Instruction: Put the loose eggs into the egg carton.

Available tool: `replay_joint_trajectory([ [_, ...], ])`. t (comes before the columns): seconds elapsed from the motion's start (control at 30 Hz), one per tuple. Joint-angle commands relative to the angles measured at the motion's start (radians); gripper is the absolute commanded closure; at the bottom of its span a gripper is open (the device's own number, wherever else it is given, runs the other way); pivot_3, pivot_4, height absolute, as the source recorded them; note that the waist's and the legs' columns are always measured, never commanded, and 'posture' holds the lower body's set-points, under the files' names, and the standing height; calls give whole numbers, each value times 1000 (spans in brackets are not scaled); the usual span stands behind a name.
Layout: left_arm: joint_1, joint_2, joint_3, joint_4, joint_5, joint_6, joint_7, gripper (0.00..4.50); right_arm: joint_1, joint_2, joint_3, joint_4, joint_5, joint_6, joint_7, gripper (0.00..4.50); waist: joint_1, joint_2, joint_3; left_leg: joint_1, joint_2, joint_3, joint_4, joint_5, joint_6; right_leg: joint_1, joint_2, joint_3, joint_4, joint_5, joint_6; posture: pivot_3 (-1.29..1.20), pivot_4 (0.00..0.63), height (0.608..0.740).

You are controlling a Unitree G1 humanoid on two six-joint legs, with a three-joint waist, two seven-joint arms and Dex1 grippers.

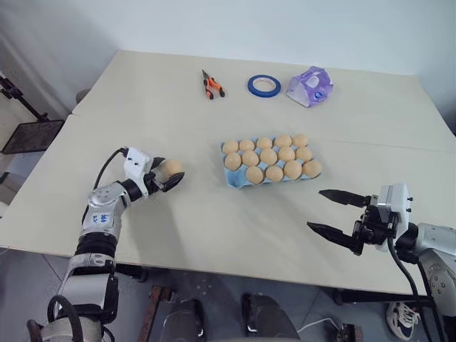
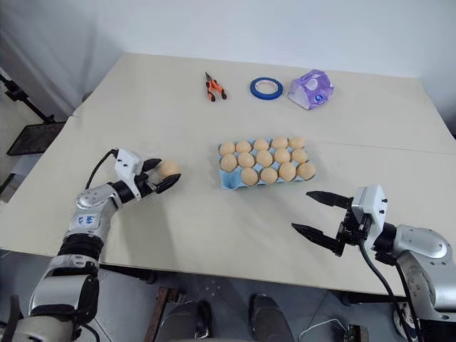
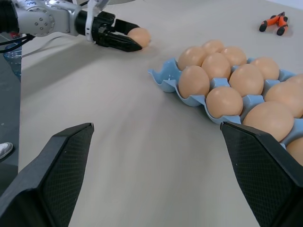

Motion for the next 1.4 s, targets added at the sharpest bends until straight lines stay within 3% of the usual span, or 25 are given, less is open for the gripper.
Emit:
replay_joint_trajectory([
  [0.03,-25,0,-1,39,10,-32,-15,1507,6,0,-29,-30,5,-18,-10,0,0,0,0,0,0,0,0,0,0,0,0,0,0,0,0,0,150,740],
  [0.13,-37,2,-1,49,11,-44,-27,2392,5,0,-27,-29,1,-18,-16,0,0,0,0,0,0,1,0,0,0,0,0,0,0,0,0,0,150,740],
  [0.2,-46,2,-3,35,9,-47,-43,2552,2,0,-27,-27,-2,-18,-20,0,0,0,0,0,0,1,0,0,0,0,0,0,1,0,0,0,150,740],
  [0.4,-135,-18,-13,-32,-23,-30,-127,2559,4,3,-27,-30,-3,-21,-32,0,3,0,0,-1,0,1,1,0,0,-1,0,-1,1,0,1,0,150,740],
  [0.67,-335,-130,-60,20,-43,-9,-306,2559,10,17,-51,-48,27,-41,-28,0,2,0,0,-3,-1,4,7,1,6,-1,1,-4,0,1,4,0,150,740],
  [0.87,-378,-206,-123,136,5,-40,-411,2559,64,40,-65,-78,6,-59,-70,0,-2,0,0,-5,0,6,16,-5,6,-2,6,-1,2,0,7,0,150,740],
  [1.23,-408,-230,-179,221,72,-71,-504,2559,155,76,-83,-139,2,-82,-125,0,-1,0,0,-8,1,4,18,-6,8,-4,5,0,4,0,6,0,150,740],
  [1.4,-412,-225,-180,232,100,-75,-468,961,157,75,-86,-132,3,-90,-129,0,1,0,0,-9,1,4,18,-6,9,-4,3,0,4,0,6,0,150,740],
])
